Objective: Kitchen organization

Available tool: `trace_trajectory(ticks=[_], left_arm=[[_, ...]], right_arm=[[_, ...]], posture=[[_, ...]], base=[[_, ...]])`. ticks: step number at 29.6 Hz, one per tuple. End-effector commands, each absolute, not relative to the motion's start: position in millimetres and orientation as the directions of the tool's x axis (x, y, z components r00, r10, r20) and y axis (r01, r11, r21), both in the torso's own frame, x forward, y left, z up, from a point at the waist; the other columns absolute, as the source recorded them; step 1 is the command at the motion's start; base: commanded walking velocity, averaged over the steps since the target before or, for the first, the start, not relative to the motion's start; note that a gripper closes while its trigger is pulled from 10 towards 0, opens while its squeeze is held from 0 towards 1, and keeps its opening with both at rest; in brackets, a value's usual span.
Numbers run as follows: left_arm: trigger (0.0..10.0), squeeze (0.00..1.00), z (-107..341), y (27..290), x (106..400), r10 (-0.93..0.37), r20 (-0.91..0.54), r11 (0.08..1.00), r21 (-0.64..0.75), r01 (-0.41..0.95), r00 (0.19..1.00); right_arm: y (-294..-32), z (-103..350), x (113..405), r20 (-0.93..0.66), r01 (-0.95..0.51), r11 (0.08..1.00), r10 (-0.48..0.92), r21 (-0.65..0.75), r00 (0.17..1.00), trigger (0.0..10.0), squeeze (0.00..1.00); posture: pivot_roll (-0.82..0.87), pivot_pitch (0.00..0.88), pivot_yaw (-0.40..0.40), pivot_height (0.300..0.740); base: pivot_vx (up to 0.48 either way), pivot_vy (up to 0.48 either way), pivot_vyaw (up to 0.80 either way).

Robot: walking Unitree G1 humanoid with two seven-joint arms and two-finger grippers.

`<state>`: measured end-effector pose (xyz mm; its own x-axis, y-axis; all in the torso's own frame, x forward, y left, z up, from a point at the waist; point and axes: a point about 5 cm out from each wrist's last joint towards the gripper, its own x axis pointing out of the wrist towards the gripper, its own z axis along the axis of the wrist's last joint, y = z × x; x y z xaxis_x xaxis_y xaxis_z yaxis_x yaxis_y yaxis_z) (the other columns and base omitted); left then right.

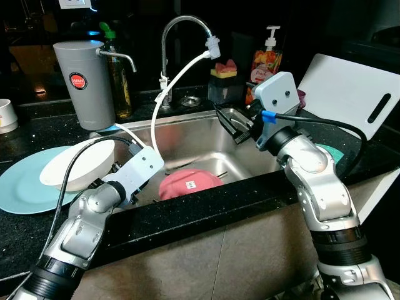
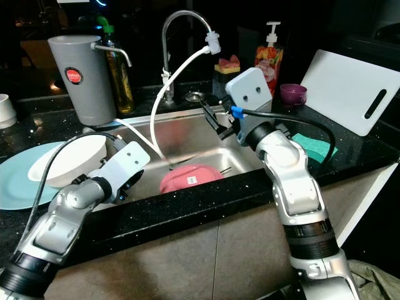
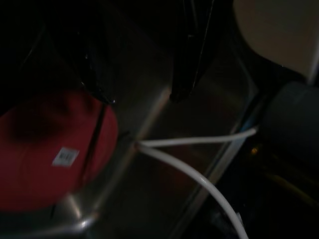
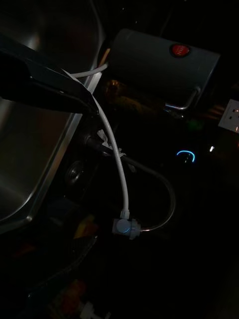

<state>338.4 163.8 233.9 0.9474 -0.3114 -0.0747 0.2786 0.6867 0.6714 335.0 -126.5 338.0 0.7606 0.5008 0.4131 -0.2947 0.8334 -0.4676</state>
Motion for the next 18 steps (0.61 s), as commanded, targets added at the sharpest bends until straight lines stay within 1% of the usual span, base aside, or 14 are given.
trace_trajectory(ticks=[1,12,18], left_arm=[[10.0,0.0,240,167,335,-0.313,-0.065,0.691,0.669,0.274,0.948],[10.0,0.0,257,163,331,-0.329,-0.018,0.699,0.667,0.256,0.944],[10.0,0.0,263,168,332,-0.296,-0.001,0.685,0.697,0.213,0.955]], right_arm=[[-127,342,334,0.426,-0.292,0.832,0.506,-0.472,0.75,10.0,0.0],[-128,343,334,0.423,-0.29,0.828,0.507,-0.48,0.751,10.0,0.0],[-129,343,333,0.422,-0.286,0.829,0.505,-0.481,0.753,10.0,0.0]], posture=[[0.13,0.085,-0.048,0.74],[0.11,0.084,-0.051,0.74],[0.11,0.082,-0.047,0.74]], base=[[0.0,0.0,0.0],[0.0,0.0,0.0],[0.0,0.0,0.0]])
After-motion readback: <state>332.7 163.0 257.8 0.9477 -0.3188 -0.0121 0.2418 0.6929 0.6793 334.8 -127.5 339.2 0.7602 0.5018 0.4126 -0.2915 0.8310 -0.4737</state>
